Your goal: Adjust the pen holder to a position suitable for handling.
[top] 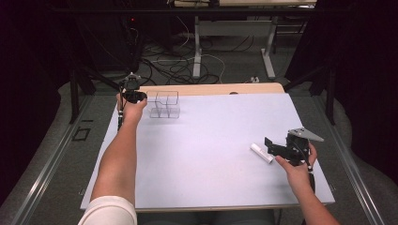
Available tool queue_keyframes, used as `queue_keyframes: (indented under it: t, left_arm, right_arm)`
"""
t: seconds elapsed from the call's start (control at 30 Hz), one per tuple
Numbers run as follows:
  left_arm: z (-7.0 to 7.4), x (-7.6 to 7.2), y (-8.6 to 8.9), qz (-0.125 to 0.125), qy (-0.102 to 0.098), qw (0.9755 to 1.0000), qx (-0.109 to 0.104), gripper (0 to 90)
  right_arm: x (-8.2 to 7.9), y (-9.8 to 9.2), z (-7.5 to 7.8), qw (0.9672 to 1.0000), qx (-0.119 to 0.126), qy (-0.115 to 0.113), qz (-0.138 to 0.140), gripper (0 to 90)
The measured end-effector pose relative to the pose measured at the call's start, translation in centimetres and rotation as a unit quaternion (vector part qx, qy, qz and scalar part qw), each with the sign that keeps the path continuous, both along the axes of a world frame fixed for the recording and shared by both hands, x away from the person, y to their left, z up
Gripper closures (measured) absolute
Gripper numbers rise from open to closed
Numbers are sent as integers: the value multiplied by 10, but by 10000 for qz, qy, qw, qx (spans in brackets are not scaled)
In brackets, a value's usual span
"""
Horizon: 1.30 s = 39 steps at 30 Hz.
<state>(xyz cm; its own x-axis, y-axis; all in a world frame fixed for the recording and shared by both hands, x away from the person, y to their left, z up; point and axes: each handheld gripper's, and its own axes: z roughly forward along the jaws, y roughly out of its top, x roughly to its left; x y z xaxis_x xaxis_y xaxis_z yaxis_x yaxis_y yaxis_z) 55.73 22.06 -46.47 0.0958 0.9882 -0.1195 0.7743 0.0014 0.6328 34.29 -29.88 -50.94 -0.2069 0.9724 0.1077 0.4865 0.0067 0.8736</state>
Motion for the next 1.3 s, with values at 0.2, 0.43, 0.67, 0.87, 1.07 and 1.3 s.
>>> queue_keyframes:
  t: [0.2, 0.43, 0.67, 0.87, 1.07, 1.3]
  left_arm:
    - [5, -7, -2, 103, 212, 9997, -26, 889]
    - [7, -27, -9, 131, 227, 9995, -157, 888]
    - [9, -53, -23, -25, 179, 9996, -231, 886]
    - [14, -77, -40, -230, 166, 9994, -175, 884]
    - [17, -99, -51, -396, 105, 9990, -171, 881]
    - [14, -123, -54, -470, 142, 9985, -232, 881]
  right_arm:
    - [0, 1, 0, 10000, -2, -7, -8, 65]
    - [2, 0, -1, 9999, 47, -23, 100, 65]
    - [0, -2, 1, 9999, 101, -45, 98, 65]
    - [-1, -2, 2, 9999, 117, -41, 86, 65]
    - [-1, 0, 2, 9999, 108, -102, 79, 66]
    - [-2, 0, 2, 9999, 127, -19, 55, 66]
